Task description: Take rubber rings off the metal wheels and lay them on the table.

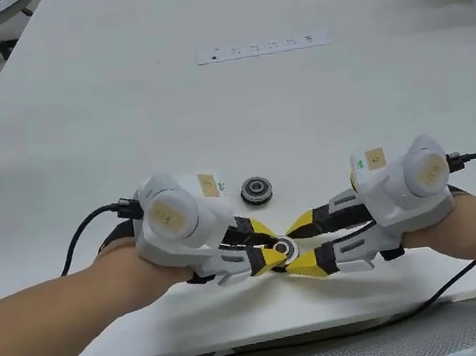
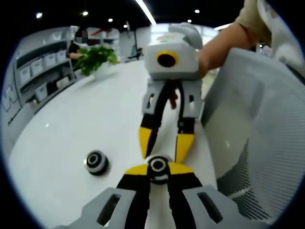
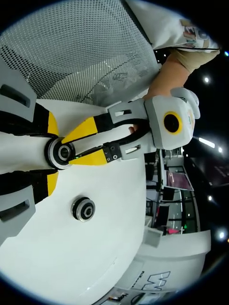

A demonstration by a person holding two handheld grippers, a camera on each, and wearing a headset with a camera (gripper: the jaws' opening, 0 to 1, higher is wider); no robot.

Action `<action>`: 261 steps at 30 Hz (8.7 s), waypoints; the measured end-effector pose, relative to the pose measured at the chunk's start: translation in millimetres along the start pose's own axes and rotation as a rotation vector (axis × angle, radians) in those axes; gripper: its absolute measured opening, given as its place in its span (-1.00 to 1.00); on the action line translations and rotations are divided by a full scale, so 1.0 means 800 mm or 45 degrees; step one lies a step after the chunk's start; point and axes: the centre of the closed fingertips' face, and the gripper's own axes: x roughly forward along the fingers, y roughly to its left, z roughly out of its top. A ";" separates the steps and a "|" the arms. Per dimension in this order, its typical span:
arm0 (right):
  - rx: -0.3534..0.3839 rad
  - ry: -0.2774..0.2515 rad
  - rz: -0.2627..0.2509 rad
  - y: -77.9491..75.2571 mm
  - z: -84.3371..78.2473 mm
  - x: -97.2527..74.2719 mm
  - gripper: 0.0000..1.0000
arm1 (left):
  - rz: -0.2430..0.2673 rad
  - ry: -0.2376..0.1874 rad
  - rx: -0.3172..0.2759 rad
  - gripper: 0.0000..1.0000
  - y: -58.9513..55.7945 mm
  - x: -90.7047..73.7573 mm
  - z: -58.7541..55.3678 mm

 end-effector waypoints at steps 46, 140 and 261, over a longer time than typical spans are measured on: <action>0.116 0.047 -0.044 -0.006 -0.012 -0.013 -1.00 | 0.010 -0.017 -0.014 -0.73 0.000 0.000 0.000; 0.533 -0.219 0.052 0.003 0.033 -0.014 -1.00 | 0.040 -0.015 -0.019 -0.73 0.001 0.002 0.002; 0.320 -0.047 0.058 -0.025 0.067 0.063 -0.77 | 0.261 -0.147 -0.304 0.29 0.046 -0.138 -0.032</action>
